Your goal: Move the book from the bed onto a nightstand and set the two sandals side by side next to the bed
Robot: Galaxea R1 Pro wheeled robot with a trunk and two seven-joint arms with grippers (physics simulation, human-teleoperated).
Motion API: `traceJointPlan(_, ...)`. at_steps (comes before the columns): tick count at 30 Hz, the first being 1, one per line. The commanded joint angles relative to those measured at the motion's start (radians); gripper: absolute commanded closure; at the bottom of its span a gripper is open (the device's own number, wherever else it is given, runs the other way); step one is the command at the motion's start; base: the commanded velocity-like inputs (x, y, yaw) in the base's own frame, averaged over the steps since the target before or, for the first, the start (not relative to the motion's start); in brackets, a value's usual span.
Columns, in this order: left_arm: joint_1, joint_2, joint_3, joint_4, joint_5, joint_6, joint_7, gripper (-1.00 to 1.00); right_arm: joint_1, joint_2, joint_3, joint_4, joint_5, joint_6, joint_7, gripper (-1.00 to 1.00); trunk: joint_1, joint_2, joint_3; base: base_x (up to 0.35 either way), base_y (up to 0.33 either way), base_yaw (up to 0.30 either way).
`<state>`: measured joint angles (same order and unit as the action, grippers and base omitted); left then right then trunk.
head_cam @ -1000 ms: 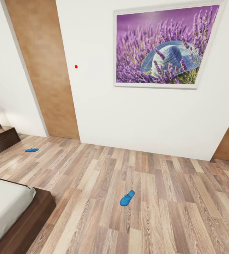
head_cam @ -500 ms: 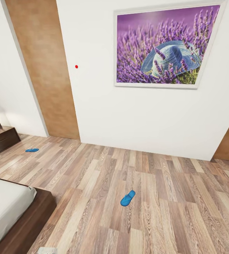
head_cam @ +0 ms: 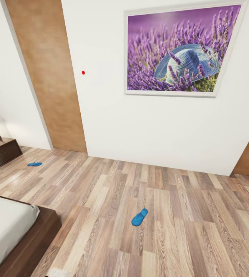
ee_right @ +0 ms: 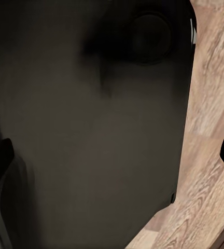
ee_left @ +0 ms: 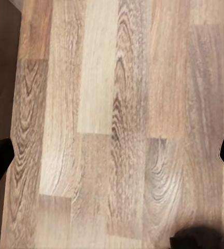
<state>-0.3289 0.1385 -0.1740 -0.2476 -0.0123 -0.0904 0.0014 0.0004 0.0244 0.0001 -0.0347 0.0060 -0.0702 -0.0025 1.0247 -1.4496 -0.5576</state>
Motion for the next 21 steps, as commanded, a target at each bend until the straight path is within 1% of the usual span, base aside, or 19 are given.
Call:
traceJointPlan(1,-0.001,0.000,-0.004,0.001,-0.001,-0.003,0.000,-1.00,0.000,0.000,0.000,0.000,0.001,-0.002,0.000,-1.00,0.000,0.000,-0.001,0.152,0.083,0.000)
traceJointPlan(3,-0.001,-0.010,-0.028,0.000,-0.001,-0.005,0.000,-1.00,0.000,0.000,-0.001,-0.001,0.000,-0.003,0.000,-1.00,0.000,0.000,-0.001,0.175,0.103,0.000)
traceJointPlan(4,-0.001,-0.010,-0.028,0.000,-0.001,-0.005,0.000,-1.00,0.000,0.000,-0.001,-0.001,0.000,-0.003,0.000,-1.00,0.000,0.000,-0.001,0.174,0.104,0.000)
traceJointPlan(6,-0.001,-0.018,-0.054,-0.002,-0.001,-0.005,-0.002,-1.00,0.000,0.000,-0.002,-0.001,0.000,-0.003,0.000,-1.00,0.000,0.000,-0.001,0.139,0.085,0.000)
traceJointPlan(7,-0.001,-0.018,-0.054,-0.002,-0.001,-0.005,-0.002,-1.00,0.000,0.000,-0.002,-0.001,0.000,-0.003,0.000,-1.00,0.000,0.000,-0.001,0.123,0.075,0.000)
traceJointPlan(10,-0.002,-0.026,-0.085,-0.001,-0.001,-0.006,-0.001,-1.00,0.000,-0.002,-0.003,-0.001,-0.001,-0.003,-0.001,-1.00,0.000,0.000,-0.001,0.082,0.051,0.000)
traceJointPlan(15,-0.002,-0.029,-0.103,0.001,-0.001,-0.011,-0.001,-1.00,0.000,-0.002,-0.004,-0.001,-0.001,-0.003,-0.001,-1.00,0.000,0.000,-0.001,0.098,0.070,0.000)
traceJointPlan(21,-0.002,-0.031,-0.114,0.003,-0.001,-0.016,-0.001,-1.00,0.000,0.000,-0.004,-0.001,-0.002,-0.003,-0.001,-1.00,0.000,0.000,-0.001,0.190,0.151,0.000)
